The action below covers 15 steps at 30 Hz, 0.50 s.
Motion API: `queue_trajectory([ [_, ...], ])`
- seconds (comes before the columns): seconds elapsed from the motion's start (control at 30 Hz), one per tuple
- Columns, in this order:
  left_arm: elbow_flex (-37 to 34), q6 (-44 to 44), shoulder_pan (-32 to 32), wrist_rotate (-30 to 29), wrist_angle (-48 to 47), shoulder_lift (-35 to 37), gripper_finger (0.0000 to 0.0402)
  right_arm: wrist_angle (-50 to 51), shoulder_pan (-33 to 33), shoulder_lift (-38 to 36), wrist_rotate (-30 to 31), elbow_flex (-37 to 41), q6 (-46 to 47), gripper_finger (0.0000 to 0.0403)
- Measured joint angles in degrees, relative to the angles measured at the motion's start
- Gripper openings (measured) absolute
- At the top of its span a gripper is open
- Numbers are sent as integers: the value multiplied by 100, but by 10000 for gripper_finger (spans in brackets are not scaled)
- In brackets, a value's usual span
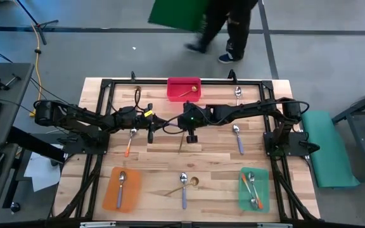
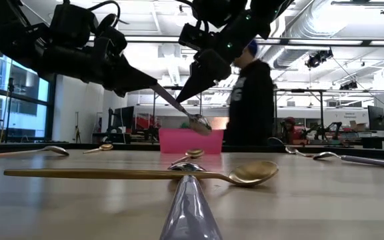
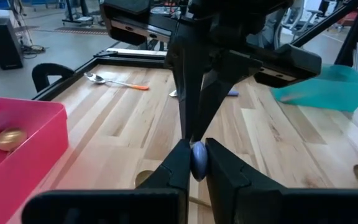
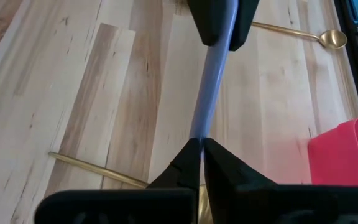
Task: Sort silverware by color (type)
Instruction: Put the purple spoon into the orange bin
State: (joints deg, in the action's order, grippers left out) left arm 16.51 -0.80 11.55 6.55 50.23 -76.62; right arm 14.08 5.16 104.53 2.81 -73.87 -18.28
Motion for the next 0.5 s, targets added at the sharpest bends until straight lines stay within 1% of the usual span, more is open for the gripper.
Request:
queue_trajectory([
  [0.17, 0, 98, 0, -2, 5, 2, 16, -27, 3, 0, 23, -1, 108, 1],
  [0.27, 29, 111, 23, 35, -136, 122, 16, -67, 2, -21, 102, 0, 186, 10],
  [0.37, 147, 155, 57, 112, -549, 400, 16, -72, -1, -156, 188, 0, 192, 27],
  [0.5, 387, 368, 123, 148, -1743, 953, 16, -19, 3, -473, 496, 0, 184, 53],
])
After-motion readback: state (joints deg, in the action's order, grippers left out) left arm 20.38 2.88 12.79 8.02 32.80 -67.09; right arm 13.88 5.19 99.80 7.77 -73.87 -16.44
